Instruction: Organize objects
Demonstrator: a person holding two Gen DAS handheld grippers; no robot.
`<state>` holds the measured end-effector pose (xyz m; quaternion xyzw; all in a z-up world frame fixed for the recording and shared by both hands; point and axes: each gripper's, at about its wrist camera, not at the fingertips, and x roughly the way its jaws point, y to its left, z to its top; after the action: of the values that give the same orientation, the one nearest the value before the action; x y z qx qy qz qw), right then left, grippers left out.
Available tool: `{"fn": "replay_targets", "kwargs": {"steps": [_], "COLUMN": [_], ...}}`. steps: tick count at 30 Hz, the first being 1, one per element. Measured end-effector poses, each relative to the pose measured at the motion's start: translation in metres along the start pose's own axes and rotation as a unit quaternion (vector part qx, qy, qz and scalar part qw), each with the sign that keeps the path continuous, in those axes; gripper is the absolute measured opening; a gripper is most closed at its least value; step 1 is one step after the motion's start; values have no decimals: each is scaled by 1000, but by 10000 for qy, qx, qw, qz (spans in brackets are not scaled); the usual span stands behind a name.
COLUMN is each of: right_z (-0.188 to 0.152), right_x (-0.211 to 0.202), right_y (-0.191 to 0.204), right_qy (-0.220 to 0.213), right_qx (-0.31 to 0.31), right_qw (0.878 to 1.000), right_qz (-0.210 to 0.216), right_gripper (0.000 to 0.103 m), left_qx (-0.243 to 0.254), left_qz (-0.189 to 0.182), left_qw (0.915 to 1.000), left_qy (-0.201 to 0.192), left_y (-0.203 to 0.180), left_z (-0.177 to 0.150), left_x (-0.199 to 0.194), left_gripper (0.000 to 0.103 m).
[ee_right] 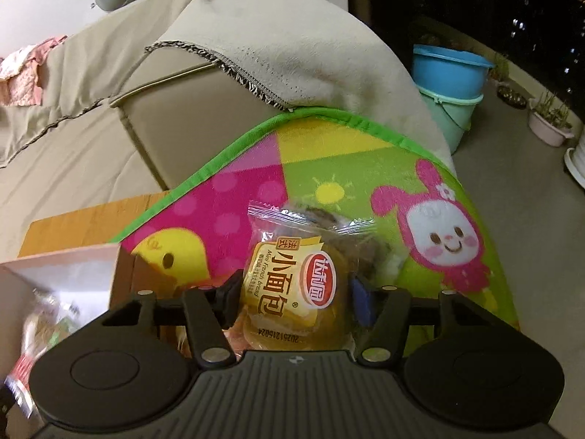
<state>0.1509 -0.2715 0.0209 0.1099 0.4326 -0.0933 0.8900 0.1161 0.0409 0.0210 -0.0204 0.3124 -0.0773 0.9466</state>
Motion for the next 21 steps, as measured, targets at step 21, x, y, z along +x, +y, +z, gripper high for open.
{"fn": "replay_targets", "kwargs": {"steps": [21], "right_z": [-134], "right_x": [-121], "right_y": [4], "right_qy": [299], "right_qx": [-1248], "right_qw": [9885], "right_qz": [799], "right_gripper": [58], "left_qx": [11], "left_qz": [5], "left_qw": [10000], "left_qy": [-2], "left_y": [0], "left_z": [0], "left_x": [0], "left_gripper": [12]}}
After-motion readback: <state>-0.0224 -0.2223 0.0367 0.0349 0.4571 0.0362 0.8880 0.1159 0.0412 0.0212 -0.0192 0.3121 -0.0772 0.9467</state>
